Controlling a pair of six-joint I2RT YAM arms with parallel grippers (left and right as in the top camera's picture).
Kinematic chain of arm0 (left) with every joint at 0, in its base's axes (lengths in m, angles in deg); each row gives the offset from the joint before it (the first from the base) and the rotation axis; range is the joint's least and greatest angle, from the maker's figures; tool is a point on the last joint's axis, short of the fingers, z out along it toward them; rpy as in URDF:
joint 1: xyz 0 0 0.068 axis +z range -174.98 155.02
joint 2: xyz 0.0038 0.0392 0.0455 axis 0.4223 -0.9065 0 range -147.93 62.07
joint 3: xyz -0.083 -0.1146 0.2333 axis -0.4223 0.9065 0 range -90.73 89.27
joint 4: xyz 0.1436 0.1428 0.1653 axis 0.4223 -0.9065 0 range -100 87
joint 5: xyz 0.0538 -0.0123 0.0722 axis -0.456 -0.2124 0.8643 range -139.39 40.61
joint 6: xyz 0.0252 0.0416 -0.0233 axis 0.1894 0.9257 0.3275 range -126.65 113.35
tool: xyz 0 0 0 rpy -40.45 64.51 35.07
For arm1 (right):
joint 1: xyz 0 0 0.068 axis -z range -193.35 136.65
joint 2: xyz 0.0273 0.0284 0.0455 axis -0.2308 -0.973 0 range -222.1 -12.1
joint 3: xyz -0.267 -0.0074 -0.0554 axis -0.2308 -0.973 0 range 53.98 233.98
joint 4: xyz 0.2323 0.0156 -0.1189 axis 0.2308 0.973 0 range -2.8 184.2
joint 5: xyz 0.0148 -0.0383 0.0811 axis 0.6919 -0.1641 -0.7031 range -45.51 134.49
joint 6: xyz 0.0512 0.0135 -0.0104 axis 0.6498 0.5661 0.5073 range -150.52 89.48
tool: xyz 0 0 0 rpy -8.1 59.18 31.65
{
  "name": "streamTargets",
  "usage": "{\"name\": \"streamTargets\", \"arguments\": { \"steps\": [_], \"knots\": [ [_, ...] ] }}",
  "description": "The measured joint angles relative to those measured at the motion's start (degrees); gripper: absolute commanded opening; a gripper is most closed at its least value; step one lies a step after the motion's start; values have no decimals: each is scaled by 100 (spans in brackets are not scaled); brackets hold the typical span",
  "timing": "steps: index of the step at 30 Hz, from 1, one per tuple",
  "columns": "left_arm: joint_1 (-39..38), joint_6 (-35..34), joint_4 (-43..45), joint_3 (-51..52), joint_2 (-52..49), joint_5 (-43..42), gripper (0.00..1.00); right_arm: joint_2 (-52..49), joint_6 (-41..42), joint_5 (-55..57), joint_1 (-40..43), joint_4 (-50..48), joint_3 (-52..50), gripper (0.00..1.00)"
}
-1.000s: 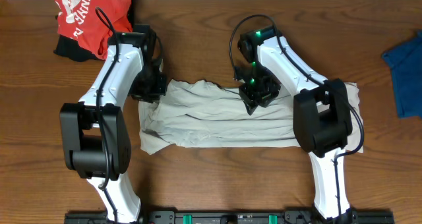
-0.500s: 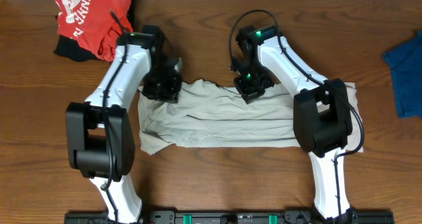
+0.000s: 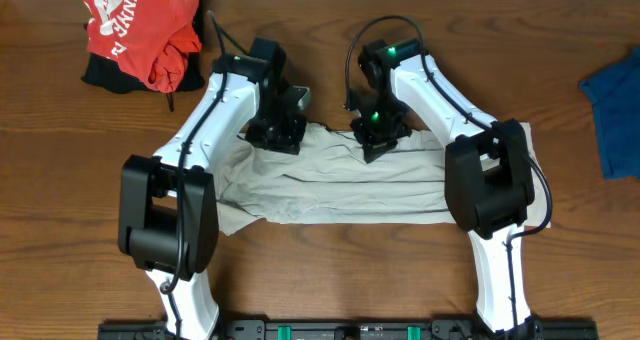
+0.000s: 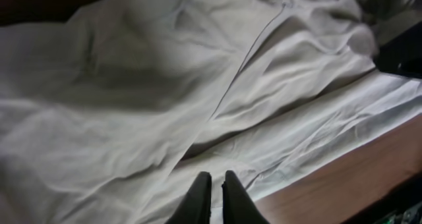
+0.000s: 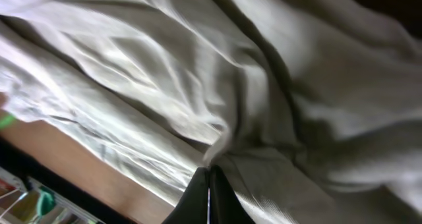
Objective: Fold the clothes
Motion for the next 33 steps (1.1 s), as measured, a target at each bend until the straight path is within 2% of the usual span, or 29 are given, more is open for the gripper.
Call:
{"name": "streamTargets", "arguments": {
  "steps": [2, 5, 8, 14, 23, 25, 27, 32, 33],
  "knots": [
    [-9, -17, 87, 0, 2, 0, 10, 0, 17, 173, 4, 120, 0, 18],
    [-7, -44, 205, 22, 9, 2, 10, 0, 42, 389, 11, 249, 0, 44],
    [-7, -50, 302, 155, 37, 2, 10, 0, 94, 581, 28, 374, 7, 50],
    [-31, -74, 610, 557, 39, 0, 11, 0, 374, 1156, 125, 562, 7, 51],
    [-138, -271, 1196, 855, 39, 2, 11, 0, 514, 1314, 166, 363, 9, 51],
    [-138, -306, 1246, 890, 39, 2, 11, 0, 505, 1207, 166, 214, 9, 49],
    [-138, -315, 1327, 984, 42, 4, 11, 0, 481, 1106, 168, 79, 11, 42],
    [-138, -330, 1534, 1355, 42, 7, 11, 0, 404, 686, 208, -256, 11, 1],
    [-138, -332, 1543, 1410, 42, 7, 11, 0, 389, 557, 223, -269, 11, 1]
  ]
}}
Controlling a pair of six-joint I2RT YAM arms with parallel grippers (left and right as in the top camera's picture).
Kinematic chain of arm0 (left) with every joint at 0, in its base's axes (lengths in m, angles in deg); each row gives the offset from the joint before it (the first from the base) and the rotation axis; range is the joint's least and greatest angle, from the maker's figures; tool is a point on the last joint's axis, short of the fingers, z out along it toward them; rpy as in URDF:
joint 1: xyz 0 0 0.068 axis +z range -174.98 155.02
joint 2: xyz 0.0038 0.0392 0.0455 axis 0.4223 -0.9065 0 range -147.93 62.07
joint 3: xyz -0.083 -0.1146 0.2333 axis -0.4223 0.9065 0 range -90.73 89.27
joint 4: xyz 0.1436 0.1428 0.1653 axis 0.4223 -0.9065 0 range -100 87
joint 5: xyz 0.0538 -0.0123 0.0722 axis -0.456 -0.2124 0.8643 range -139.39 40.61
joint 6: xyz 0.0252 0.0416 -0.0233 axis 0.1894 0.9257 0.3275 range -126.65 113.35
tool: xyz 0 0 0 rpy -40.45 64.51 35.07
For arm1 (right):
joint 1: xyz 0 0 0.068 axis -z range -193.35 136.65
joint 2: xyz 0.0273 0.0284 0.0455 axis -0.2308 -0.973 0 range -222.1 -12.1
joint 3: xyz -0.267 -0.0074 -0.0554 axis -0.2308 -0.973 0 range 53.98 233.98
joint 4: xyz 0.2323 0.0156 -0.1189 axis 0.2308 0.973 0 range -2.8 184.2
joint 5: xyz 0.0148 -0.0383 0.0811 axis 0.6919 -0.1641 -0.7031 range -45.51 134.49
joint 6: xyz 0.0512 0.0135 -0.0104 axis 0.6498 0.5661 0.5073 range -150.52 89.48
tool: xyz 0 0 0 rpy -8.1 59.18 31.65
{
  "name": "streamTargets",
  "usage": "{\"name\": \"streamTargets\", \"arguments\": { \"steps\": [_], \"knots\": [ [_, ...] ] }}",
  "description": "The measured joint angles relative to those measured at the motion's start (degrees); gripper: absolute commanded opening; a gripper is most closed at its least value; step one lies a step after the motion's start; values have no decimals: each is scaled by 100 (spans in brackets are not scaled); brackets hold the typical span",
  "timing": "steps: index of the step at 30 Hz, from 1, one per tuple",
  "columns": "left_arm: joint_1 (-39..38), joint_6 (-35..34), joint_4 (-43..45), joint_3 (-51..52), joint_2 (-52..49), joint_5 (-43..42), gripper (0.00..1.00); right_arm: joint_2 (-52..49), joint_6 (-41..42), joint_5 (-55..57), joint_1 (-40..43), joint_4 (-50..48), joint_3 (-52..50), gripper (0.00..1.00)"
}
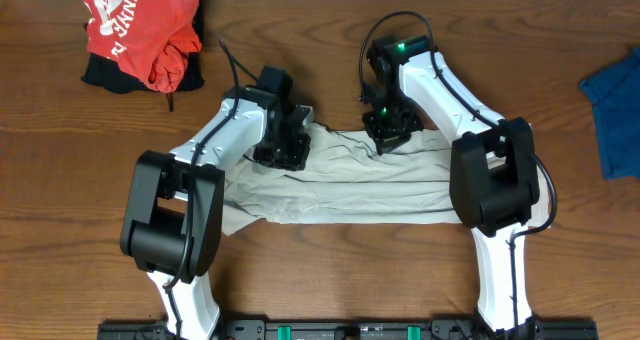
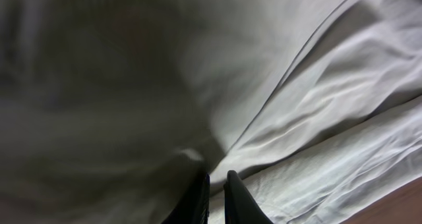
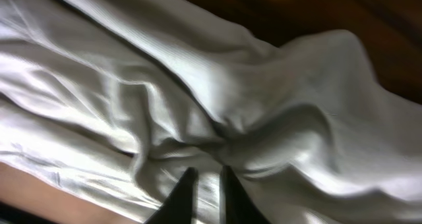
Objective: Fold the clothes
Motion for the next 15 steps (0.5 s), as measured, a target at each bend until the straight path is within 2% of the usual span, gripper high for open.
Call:
{"name": "streamTargets", "arguments": {
  "steps": [8, 15],
  "knots": [
    [0, -17, 179, 55, -2, 0, 11, 0, -9, -542, 55, -42, -83, 1],
    [111, -52, 120, 70, -2, 105, 11, 0, 4, -411, 164, -328, -723, 1]
  ]
}}
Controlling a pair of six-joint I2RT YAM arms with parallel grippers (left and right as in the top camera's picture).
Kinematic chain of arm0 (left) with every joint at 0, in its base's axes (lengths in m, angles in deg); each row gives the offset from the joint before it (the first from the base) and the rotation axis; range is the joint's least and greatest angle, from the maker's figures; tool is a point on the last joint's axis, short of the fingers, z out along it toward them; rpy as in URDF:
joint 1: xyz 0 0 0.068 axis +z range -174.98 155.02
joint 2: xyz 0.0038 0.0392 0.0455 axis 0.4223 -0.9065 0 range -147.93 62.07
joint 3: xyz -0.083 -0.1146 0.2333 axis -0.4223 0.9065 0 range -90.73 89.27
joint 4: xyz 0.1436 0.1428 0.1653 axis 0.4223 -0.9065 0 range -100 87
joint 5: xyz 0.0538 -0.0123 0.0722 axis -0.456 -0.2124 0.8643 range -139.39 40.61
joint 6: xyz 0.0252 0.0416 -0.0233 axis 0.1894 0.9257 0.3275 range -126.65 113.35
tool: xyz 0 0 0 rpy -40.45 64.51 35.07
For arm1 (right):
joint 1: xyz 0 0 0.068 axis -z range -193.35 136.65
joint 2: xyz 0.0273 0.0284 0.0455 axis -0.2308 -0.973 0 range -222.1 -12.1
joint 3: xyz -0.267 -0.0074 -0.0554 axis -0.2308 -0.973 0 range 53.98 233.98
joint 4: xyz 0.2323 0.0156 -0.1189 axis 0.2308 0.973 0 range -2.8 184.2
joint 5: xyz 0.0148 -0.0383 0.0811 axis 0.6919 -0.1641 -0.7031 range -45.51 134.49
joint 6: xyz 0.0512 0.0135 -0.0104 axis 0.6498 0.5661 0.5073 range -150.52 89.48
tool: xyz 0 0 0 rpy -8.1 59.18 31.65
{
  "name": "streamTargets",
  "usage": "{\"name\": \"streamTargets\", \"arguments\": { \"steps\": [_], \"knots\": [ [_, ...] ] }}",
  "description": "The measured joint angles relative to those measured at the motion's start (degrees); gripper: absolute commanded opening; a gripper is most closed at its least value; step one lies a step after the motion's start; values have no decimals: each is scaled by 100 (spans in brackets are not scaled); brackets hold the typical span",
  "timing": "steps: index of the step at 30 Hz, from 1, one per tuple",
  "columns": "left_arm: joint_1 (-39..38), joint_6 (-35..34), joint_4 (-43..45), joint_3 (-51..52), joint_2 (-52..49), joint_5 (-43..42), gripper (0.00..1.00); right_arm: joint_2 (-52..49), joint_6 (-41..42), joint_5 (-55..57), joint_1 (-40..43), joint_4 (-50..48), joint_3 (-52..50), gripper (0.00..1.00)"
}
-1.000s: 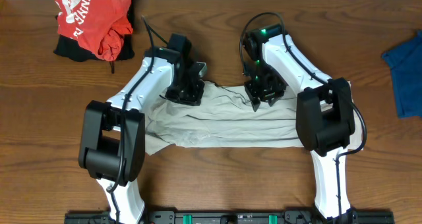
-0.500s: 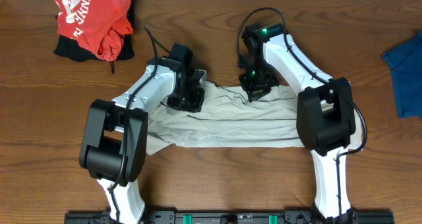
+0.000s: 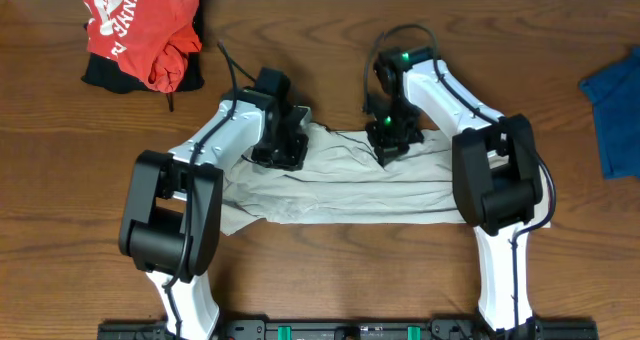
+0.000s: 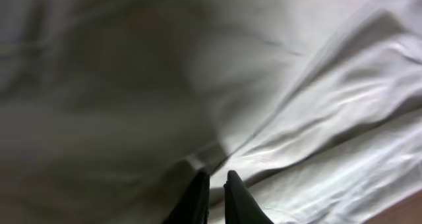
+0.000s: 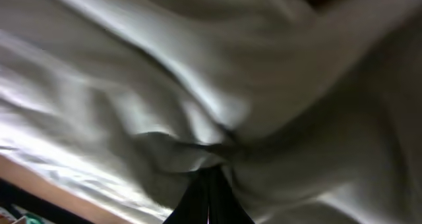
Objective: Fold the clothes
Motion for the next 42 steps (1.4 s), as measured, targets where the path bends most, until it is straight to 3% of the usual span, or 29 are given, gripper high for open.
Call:
{"name": "streamTargets", "arguments": {
  "steps": [16, 33, 35, 39, 42],
  "knots": [
    [1058, -46, -356, 109, 0, 175, 11, 74, -13, -68, 1211, -22, -481, 2],
    [1102, -31, -680, -52, 232, 387, 6, 79, -28, 323, 1268, 240, -234, 3],
    [1078, -76, -686, -83, 588, 400, 6, 96, -26, 398, 1233, 286, -85, 9],
    [850, -162, -671, -203, 1458, 400, 7, 337, -13, 522, 1067, 306, 120, 45],
    [490, -249, -643, -302, 1775, 323, 7, 654, 59, 710, 925, 350, 184, 47]
  ]
}}
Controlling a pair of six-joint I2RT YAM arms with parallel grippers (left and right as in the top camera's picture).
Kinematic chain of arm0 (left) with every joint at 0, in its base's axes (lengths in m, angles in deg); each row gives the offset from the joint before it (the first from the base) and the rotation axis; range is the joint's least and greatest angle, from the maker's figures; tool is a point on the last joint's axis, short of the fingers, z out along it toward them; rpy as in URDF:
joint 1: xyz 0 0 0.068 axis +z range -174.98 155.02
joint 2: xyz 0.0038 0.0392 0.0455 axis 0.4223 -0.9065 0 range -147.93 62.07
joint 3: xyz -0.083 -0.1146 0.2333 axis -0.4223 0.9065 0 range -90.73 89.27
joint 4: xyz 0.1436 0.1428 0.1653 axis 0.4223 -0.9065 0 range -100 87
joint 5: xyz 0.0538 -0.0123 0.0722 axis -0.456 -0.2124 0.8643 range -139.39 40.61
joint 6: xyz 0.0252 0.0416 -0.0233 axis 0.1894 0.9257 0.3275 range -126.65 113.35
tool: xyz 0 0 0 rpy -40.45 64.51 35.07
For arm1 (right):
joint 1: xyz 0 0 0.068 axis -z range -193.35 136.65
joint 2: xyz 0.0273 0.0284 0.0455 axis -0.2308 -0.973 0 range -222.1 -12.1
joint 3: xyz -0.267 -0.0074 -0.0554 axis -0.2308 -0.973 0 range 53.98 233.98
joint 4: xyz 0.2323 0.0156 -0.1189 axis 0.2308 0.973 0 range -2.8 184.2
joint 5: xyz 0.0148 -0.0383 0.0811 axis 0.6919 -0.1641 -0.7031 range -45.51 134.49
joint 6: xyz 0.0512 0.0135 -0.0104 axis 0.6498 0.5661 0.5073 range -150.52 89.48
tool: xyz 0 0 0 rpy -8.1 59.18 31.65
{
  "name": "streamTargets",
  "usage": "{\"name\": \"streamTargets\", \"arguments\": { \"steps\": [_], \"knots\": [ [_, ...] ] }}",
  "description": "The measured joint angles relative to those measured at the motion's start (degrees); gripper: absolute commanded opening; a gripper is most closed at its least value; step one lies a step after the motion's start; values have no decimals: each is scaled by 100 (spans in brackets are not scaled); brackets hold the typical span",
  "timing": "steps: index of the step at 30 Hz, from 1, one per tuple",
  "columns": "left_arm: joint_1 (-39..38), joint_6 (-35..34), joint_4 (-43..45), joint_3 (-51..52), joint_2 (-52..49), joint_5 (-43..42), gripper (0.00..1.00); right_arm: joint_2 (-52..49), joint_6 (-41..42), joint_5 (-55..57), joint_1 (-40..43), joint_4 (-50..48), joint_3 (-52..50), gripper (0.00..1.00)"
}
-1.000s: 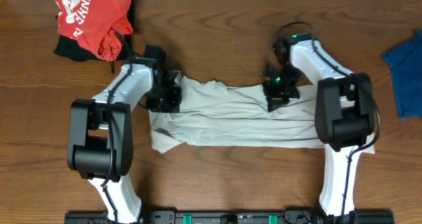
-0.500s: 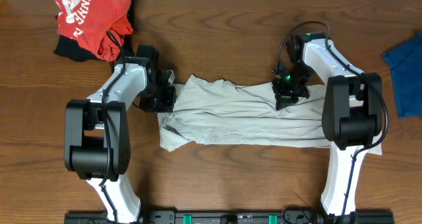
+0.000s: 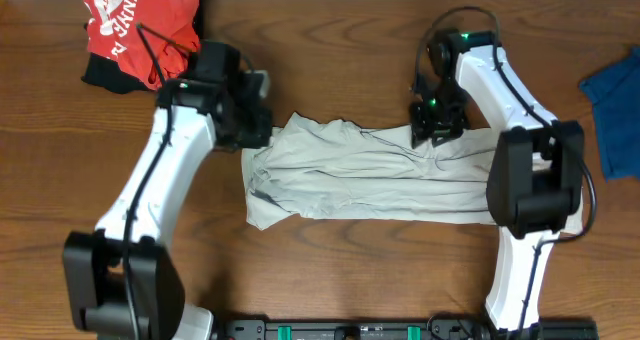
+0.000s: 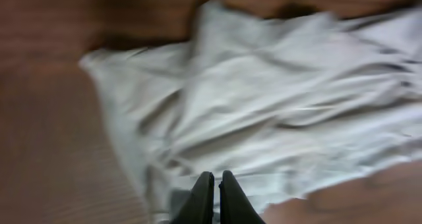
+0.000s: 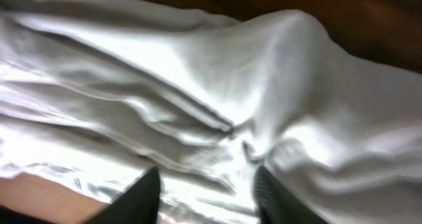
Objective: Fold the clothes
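Observation:
A pale grey garment (image 3: 370,175) lies crumpled lengthwise across the middle of the table. My left gripper (image 3: 258,132) hovers at its far left corner. In the left wrist view the left gripper (image 4: 214,176) is shut above the cloth (image 4: 264,118), and no fabric shows between the fingers. My right gripper (image 3: 435,132) is over the garment's far edge toward the right. In the right wrist view the right gripper (image 5: 208,196) stands wide open just above the wrinkled cloth (image 5: 198,85).
A pile of red and black clothes (image 3: 140,30) sits at the far left corner. A blue garment (image 3: 612,110) lies at the right edge. Bare wooden table (image 3: 330,60) runs along the far side, and more lies in front of the grey garment.
My left gripper has moved left from the middle of the garment's far edge to its left corner. The right gripper has moved right and opened. The garment's left end now lies further right.
Both grippers were shut close together on the garment's far edge near its middle. The right one then showed a small gap and was shut again. Now they are far apart along that edge, and the garment's far edge lies stretched out.

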Motion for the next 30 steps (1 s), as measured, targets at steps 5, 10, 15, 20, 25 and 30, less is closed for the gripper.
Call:
{"name": "streamTargets", "arguments": {
  "steps": [5, 10, 15, 20, 25, 30],
  "knots": [
    [-660, -249, 201, -11, -302, -52, 7, 254, 319, 494, 57, 188, 70, 21],
    [-1239, -518, 726, -11, -922, -195, 7, 251, 507, 695, 485, 236, 66, 9],
    [-1473, -815, 1257, -11, -1421, -323, 7, 251, 522, 796, 807, 361, 66, 8],
    [-1473, -922, 1676, -11, -1860, -389, 7, 251, 522, 815, 844, 365, 66, 9],
    [-1467, -938, 1784, -11, -2291, -409, 7, 251, 522, 815, 841, 365, 66, 9],
    [-1285, -955, 1757, -24, -2345, -544, 7, 251, 522, 815, 841, 376, 66, 9]
  ]
}}
